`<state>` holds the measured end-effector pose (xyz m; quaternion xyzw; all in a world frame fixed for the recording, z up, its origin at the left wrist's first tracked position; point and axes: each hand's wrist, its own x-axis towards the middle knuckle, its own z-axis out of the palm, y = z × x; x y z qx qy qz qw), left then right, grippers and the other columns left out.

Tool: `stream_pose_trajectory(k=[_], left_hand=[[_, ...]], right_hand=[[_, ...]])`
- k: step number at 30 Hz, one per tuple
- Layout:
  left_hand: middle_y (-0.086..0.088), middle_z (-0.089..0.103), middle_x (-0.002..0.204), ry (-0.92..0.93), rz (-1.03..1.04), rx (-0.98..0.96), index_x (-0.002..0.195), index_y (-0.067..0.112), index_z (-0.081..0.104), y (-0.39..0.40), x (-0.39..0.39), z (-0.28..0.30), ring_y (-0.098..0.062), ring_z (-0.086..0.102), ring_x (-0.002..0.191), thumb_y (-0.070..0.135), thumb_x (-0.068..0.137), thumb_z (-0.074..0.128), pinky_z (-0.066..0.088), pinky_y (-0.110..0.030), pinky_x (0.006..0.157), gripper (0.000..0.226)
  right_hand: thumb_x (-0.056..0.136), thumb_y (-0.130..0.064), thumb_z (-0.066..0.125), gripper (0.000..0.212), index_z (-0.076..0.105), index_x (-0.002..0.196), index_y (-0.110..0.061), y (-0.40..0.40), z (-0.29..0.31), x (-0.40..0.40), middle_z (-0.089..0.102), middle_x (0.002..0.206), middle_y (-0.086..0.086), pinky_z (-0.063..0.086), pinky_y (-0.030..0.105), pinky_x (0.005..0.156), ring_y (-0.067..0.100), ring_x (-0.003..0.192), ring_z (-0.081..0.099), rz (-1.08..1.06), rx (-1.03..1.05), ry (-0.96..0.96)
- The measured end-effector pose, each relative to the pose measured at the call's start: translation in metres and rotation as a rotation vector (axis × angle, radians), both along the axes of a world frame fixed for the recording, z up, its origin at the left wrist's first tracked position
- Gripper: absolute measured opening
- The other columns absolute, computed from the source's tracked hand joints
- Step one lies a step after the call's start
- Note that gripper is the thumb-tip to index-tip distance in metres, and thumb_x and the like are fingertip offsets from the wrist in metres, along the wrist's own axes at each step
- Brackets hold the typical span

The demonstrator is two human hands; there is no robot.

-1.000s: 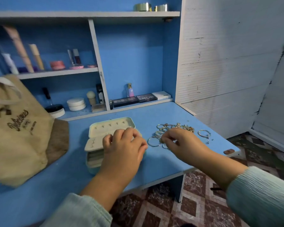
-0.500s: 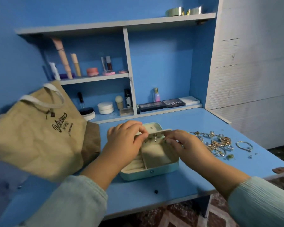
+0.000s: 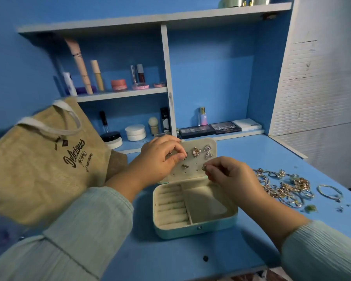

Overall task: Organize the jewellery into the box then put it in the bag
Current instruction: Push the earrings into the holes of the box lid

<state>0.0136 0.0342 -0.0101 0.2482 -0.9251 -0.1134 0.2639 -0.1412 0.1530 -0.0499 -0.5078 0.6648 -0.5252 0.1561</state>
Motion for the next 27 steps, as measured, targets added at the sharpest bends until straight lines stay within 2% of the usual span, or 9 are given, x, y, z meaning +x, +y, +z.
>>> stream_pose_trajectory(k=[2, 5, 8, 11, 16, 21, 27], left_hand=[[0.019, 0.042, 0.113, -0.03, 0.009, 0.015, 0.088, 0.035, 0.054, -0.005, -0.002, 0.002, -0.009, 0.038, 0.123, 0.028, 0.093, 0.053, 0.023, -0.028, 0.102, 0.009], [0.019, 0.043, 0.112, -0.035, 0.014, 0.028, 0.088, 0.035, 0.054, -0.011, -0.004, 0.002, -0.012, 0.038, 0.124, 0.028, 0.093, 0.053, 0.023, -0.029, 0.102, 0.009], [0.019, 0.042, 0.113, -0.047, 0.019, 0.038, 0.088, 0.035, 0.053, -0.014, -0.005, 0.001, -0.011, 0.036, 0.126, 0.028, 0.094, 0.052, 0.023, -0.028, 0.102, 0.009], [0.019, 0.043, 0.113, -0.041, 0.022, 0.043, 0.088, 0.036, 0.053, -0.016, -0.006, 0.0, -0.012, 0.036, 0.127, 0.029, 0.093, 0.052, 0.024, -0.032, 0.104, 0.009], [0.019, 0.044, 0.111, -0.028, 0.026, 0.034, 0.089, 0.035, 0.053, -0.019, -0.007, -0.002, -0.014, 0.037, 0.127, 0.029, 0.093, 0.052, 0.027, -0.036, 0.105, 0.007], [0.02, 0.044, 0.11, -0.004, 0.016, 0.037, 0.089, 0.035, 0.054, -0.02, -0.008, -0.004, -0.013, 0.038, 0.127, 0.029, 0.093, 0.053, 0.027, -0.038, 0.105, 0.007], [0.018, 0.047, 0.108, 0.025, -0.003, 0.033, 0.087, 0.036, 0.054, -0.021, -0.006, -0.005, -0.015, 0.04, 0.126, 0.028, 0.092, 0.055, 0.029, -0.042, 0.104, 0.009]], right_hand=[[0.088, -0.013, 0.061, 0.017, 0.065, 0.076, -0.025, -0.003, 0.0, 0.001, 0.067, 0.072, -0.002, 0.051, 0.028, 0.079, 0.021, 0.079, 0.065, 0.008, 0.008, -0.043], [0.087, -0.013, 0.063, 0.017, 0.065, 0.077, -0.026, -0.009, -0.002, -0.001, 0.069, 0.075, 0.003, 0.05, 0.022, 0.072, 0.02, 0.074, 0.064, 0.005, 0.028, -0.044], [0.085, -0.013, 0.066, 0.019, 0.065, 0.077, -0.03, -0.014, -0.005, -0.003, 0.069, 0.078, 0.005, 0.045, 0.012, 0.061, 0.012, 0.068, 0.059, 0.004, 0.052, -0.015], [0.084, -0.014, 0.067, 0.015, 0.065, 0.078, -0.028, -0.018, -0.006, -0.004, 0.066, 0.073, -0.002, 0.042, 0.005, 0.056, 0.0, 0.059, 0.052, 0.008, 0.076, 0.005], [0.084, -0.014, 0.067, 0.013, 0.066, 0.078, -0.026, -0.025, -0.008, -0.004, 0.066, 0.075, 0.0, 0.041, 0.007, 0.056, 0.004, 0.062, 0.053, -0.005, 0.08, 0.002], [0.084, -0.016, 0.067, 0.007, 0.07, 0.083, -0.023, -0.029, -0.007, -0.005, 0.065, 0.073, -0.009, 0.04, 0.003, 0.055, -0.001, 0.063, 0.053, -0.011, 0.086, -0.009], [0.084, -0.016, 0.067, 0.009, 0.069, 0.08, -0.024, -0.032, -0.006, -0.005, 0.065, 0.072, -0.005, 0.04, 0.004, 0.052, 0.003, 0.061, 0.052, -0.032, 0.105, 0.004]])
